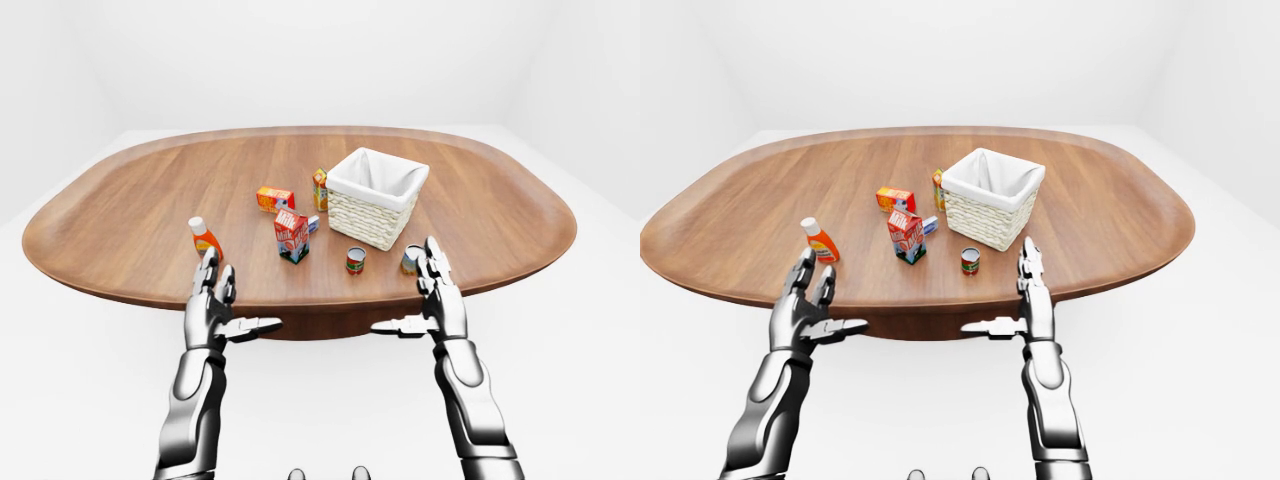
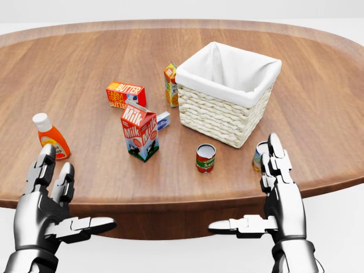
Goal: Pick up the alphabet soup, and put it in the basket.
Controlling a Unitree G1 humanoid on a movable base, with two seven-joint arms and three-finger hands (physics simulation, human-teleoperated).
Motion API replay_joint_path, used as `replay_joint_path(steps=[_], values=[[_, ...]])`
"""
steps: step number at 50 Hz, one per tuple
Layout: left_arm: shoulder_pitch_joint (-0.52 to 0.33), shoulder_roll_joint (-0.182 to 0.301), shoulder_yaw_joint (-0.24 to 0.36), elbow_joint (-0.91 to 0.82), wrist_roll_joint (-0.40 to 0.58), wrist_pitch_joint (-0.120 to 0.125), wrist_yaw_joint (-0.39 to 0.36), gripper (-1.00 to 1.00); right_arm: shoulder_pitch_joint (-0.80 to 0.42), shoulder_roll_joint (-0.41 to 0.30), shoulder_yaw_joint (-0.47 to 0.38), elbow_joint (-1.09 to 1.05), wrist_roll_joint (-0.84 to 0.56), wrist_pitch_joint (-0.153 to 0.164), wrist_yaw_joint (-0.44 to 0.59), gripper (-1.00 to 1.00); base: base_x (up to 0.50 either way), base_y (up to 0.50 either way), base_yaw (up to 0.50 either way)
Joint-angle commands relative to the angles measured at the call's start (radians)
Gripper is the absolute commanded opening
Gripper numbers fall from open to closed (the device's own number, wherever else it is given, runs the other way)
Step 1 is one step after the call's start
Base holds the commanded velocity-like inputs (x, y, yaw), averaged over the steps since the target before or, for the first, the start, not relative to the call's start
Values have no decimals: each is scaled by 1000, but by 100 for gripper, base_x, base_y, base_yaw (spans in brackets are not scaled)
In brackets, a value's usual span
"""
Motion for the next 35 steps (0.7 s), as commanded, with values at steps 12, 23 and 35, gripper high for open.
replay_joint_path(steps=[12,23,35], values=[[4,-16,-15,7,25,0,-8,100,22,-1,-32,-49,19,-27,-41,100,0,0,0],[3,-16,-15,13,28,0,-7,100,22,-1,-26,-53,34,-17,-27,100,0,-16,0],[-3,-16,-18,34,38,0,-11,100,14,-3,-27,-35,41,-20,-19,100,0,-19,0]])
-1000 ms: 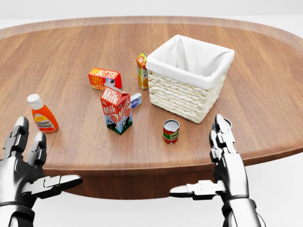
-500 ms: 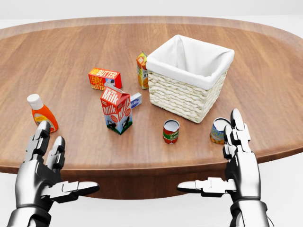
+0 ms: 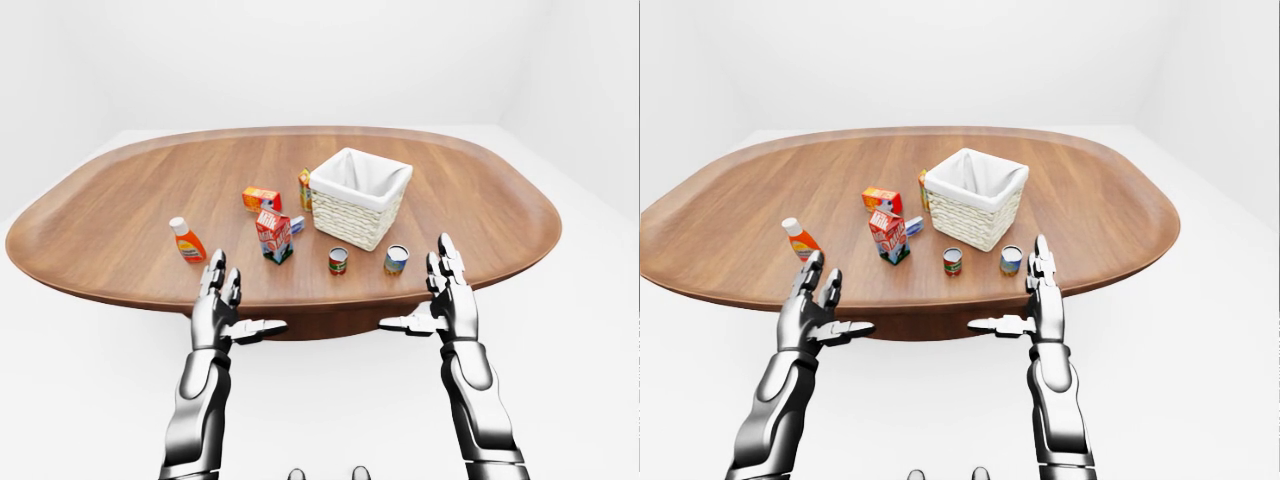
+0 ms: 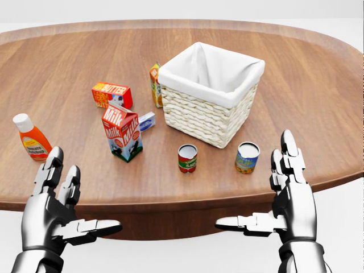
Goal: Pick up the alphabet soup, and put it in the basket.
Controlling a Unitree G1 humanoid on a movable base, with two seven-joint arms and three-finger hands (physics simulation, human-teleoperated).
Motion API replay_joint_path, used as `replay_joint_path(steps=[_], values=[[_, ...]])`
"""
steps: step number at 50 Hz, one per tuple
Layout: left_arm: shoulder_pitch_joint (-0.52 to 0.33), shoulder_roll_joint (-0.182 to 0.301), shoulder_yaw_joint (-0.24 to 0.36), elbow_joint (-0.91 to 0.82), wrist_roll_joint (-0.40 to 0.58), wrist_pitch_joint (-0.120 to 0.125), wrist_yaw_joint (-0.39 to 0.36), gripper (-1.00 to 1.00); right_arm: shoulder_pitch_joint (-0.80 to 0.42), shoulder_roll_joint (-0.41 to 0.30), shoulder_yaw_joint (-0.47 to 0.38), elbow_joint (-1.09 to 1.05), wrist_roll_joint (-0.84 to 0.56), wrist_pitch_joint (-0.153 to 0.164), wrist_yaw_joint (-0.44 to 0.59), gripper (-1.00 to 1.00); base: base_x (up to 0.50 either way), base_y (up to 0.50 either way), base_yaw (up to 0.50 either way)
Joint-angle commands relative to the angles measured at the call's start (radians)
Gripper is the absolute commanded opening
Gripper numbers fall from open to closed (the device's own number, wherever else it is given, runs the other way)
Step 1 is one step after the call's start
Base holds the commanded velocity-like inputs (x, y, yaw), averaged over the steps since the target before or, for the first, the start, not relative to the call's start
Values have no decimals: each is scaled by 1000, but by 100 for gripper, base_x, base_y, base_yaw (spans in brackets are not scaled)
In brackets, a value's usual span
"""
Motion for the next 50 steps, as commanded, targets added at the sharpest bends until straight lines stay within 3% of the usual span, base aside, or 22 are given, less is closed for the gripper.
replay_joint_path(steps=[1,5,7,14,20,24,36,39,44,50], values=[[-10,0,0,31,7,0,-5,100,-5,-1,-1,10,6,-1,4,100,0,-19,0],[-14,2,0,45,7,0,-7,100,0,0,2,-3,2,9,1,100,0,-19,0],[-16,2,0,52,7,0,-8,100,-5,-1,0,15,3,-4,3,100,0,-18,0],[-24,4,1,80,8,-12,-13,100,-3,-2,-4,11,12,-3,7,100,0,-18,0],[-14,3,-2,59,7,0,-9,100,-2,-1,-1,18,8,-7,7,100,0,-17,0],[-5,2,-4,38,8,0,-5,100,6,0,3,0,4,8,5,100,0,-14,0],[17,-4,-8,-33,10,0,6,100,5,1,2,16,3,1,5,100,4,-9,0],[20,-5,-9,-43,11,0,8,100,3,-1,1,9,7,11,8,100,7,-2,0],[19,-6,-8,-46,12,0,8,100,-6,-4,-6,41,12,-10,15,100,9,0,0],[8,-4,-5,-19,13,0,3,100,6,-1,1,1,11,18,13,100,12,0,0]])
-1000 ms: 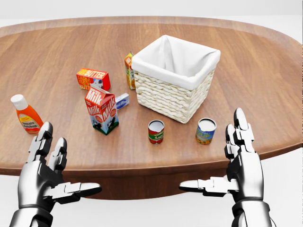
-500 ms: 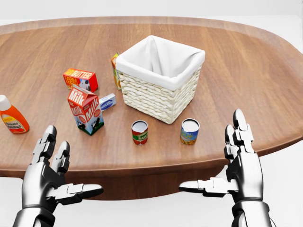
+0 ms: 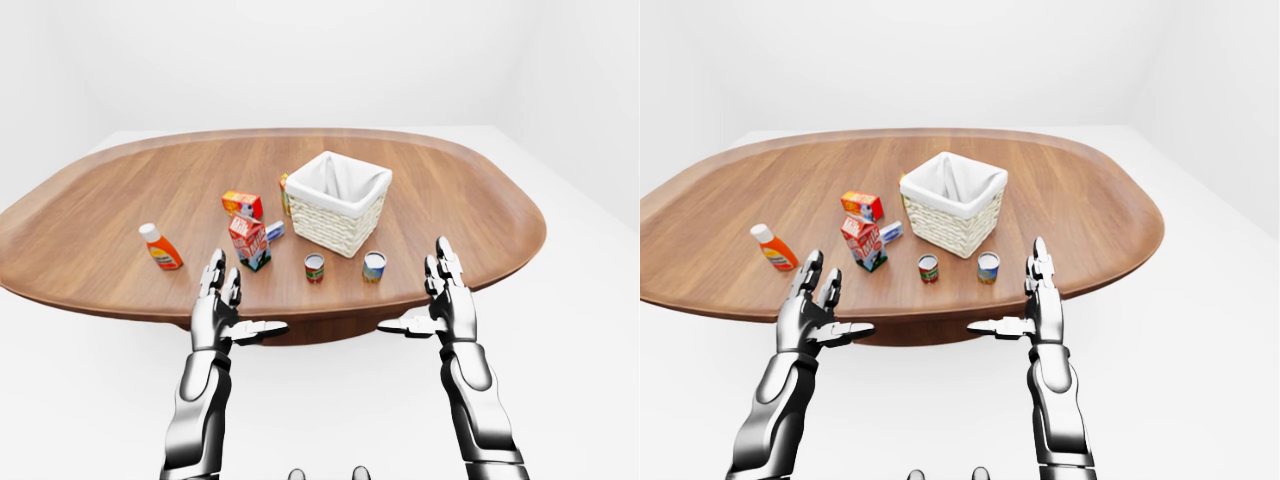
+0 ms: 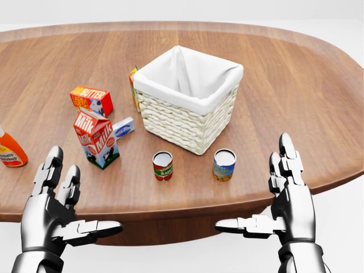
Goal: Pick up the alphabet soup, and put it in the basket.
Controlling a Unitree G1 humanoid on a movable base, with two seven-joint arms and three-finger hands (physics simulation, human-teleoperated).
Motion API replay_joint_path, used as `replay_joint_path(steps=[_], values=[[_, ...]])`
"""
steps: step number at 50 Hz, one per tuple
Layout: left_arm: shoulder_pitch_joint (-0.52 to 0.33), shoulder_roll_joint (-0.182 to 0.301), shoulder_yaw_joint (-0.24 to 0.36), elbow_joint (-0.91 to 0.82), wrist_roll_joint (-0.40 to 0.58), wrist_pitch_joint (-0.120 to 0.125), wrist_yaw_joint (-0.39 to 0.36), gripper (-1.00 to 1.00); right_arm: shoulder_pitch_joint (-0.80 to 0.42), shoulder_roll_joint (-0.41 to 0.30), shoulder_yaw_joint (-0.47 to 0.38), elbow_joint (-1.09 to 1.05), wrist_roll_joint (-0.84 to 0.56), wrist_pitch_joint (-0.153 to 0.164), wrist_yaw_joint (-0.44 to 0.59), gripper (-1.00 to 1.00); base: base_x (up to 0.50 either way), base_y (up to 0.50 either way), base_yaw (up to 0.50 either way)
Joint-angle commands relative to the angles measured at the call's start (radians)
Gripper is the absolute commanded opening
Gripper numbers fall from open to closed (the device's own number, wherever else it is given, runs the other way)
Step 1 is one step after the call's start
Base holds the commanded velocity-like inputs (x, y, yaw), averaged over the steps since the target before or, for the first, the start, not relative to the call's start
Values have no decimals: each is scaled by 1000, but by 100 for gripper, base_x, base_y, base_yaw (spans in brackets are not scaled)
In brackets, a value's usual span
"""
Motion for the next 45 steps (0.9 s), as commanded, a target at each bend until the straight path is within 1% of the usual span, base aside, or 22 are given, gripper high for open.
replay_joint_path(steps=[1,2,3,4,5,6,8,9,14,15,16,22,23,24,26,33,38,39,42,43,44,45], values=[[-7,0,2,12,2,0,-3,100,5,1,2,-21,3,18,3,100,14,0,0],[-5,0,2,12,2,0,-3,100,3,1,1,-11,3,9,4,100,14,0,0],[-5,0,2,12,2,0,-3,100,3,1,1,-9,3,8,4,100,14,0,0],[-3,0,1,6,2,0,-2,100,-8,-2,-6,24,8,-14,9,100,15,-1,0],[-2,0,0,2,2,0,-1,100,-6,-1,-4,12,8,-4,7,100,15,-1,0],[-1,0,0,2,2,0,-1,100,-5,-1,-3,8,8,-2,7,100,15,0,0],[0,0,0,0,2,0,-1,100,-5,-1,-4,13,8,-5,7,100,15,0,0],[-4,0,1,10,2,0,-3,100,-12,-4,-8,37,11,-17,11,100,14,0,0],[-3,0,0,8,2,0,-2,100,-11,-3,-6,32,11,-17,9,100,15,-1,0],[-6,1,1,14,3,0,-3,100,-8,-3,-5,25,11,-13,9,100,14,-1,0],[-6,1,1,15,3,0,-3,100,-11,-3,-6,31,11,-17,9,100,15,0,0],[-3,0,0,11,2,0,-3,100,-13,-4,-7,35,13,-17,10,100,15,0,0],[0,0,-1,6,3,0,-3,100,-4,-2,-3,9,12,-2,7,100,15,0,0],[1,0,-1,4,3,0,-2,100,-2,-1,-3,6,11,-2,7,100,15,-1,0],[9,-2,-3,-12,2,0,-1,100,-11,-2,-6,32,13,-17,10,100,15,0,0],[-6,0,6,21,-2,0,-9,100,-12,-2,-4,41,13,-17,9,100,15,-1,0],[11,0,8,-25,2,-9,-2,100,-11,-4,-6,36,17,-17,10,100,15,-1,0],[17,-1,9,-42,3,-7,2,100,-5,-2,-4,14,16,-4,6,100,15,0,0],[25,0,16,-76,3,-2,8,100,-5,0,-3,21,14,-10,5,100,15,0,0],[23,3,19,-80,14,-15,11,100,-6,-1,-3,15,15,-3,4,100,15,0,0],[21,4,22,-77,26,-25,14,100,-6,0,-3,20,14,-7,4,100,15,0,0],[20,5,26,-83,18,-16,12,100,-8,-1,-4,23,15,-9,5,100,15,0,0]])
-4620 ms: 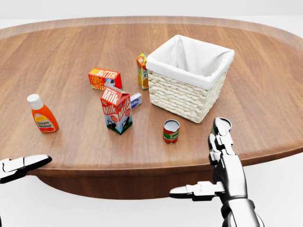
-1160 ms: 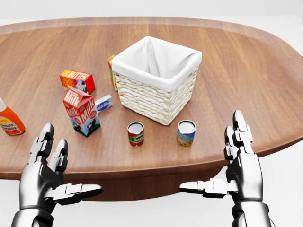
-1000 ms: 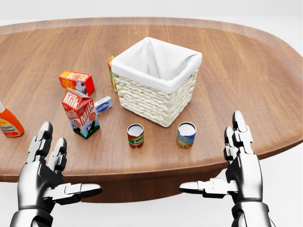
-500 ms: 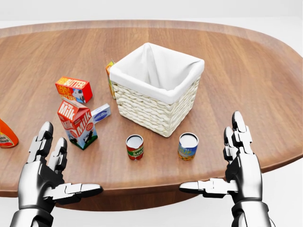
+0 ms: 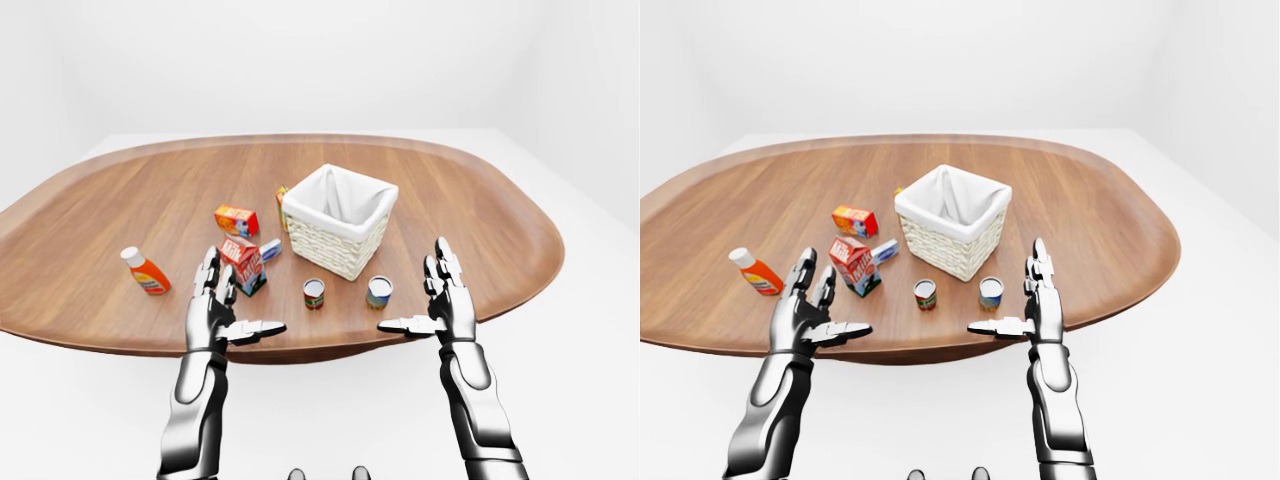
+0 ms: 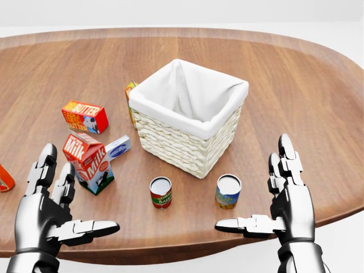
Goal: Pick up the alphabet soup, and put it in the basket.
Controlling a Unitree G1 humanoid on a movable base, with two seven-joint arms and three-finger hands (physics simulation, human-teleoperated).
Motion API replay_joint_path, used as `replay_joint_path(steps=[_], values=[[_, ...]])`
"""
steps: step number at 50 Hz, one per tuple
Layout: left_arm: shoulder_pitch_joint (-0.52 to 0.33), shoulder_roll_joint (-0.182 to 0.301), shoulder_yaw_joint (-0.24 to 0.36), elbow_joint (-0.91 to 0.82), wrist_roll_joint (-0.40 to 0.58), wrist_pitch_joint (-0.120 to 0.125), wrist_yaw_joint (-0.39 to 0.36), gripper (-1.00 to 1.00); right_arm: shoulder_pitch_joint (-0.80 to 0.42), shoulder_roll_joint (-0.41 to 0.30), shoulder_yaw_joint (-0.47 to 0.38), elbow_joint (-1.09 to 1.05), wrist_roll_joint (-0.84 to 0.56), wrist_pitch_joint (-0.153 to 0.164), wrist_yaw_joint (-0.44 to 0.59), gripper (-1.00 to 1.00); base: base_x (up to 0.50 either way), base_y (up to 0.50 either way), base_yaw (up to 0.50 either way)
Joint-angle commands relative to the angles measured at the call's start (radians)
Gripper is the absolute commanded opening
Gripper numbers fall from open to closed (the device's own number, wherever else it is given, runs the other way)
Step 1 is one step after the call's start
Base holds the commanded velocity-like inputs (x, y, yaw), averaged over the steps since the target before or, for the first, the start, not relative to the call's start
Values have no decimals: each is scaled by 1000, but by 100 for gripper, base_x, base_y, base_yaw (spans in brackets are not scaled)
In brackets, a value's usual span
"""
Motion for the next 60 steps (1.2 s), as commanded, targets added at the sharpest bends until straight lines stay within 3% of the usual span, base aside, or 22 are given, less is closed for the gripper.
replay_joint_path(steps=[1,6,8,20,27,31,33,36,42,44,51,56,57,60], values=[[10,6,22,-66,5,3,10,100,0,0,-1,-2,1,3,-2,100,15,-1,0],[17,9,39,-138,-3,6,12,100,12,3,5,-39,-2,29,-6,100,15,-1,0],[14,12,53,-162,-16,6,17,100,5,1,0,-15,0,11,-3,100,15,0,0],[-28,48,169,-255,-120,6,47,100,-1,0,-2,3,3,2,-4,100,15,0,0],[-53,78,213,-233,-138,6,65,100,-4,-4,-13,11,15,-4,-3,100,15,0,0],[-73,104,248,-249,-168,6,82,100,7,0,-6,-21,10,16,-11,100,15,0,0],[-83,116,267,-254,-187,6,90,100,2,-1,-8,-2,10,4,-8,100,15,-1,0],[-101,140,298,-244,-211,6,98,100,3,-1,-8,-8,12,10,-9,100,15,0,0],[-125,167,316,-171,-222,6,91,100,12,3,-8,-35,18,29,-13,100,15,-1,0],[-132,177,318,-154,-222,6,93,100,2,0,-11,-5,16,10,-12,100,14,-1,0],[-135,202,352,-185,-264,6,117,100,2,0,-15,2,25,5,-15,100,15,0,0],[-149,228,383,-170,-293,6,130,100,13,2,-15,-37,32,34,-20,100,15,0,0],[-152,234,388,-162,-298,6,128,100,10,3,-16,-22,33,23,-20,100,15,0,0],[-155,247,406,-154,-322,6,134,100,11,2,-20,-28,42,31,-21,100,15,-2,0]])
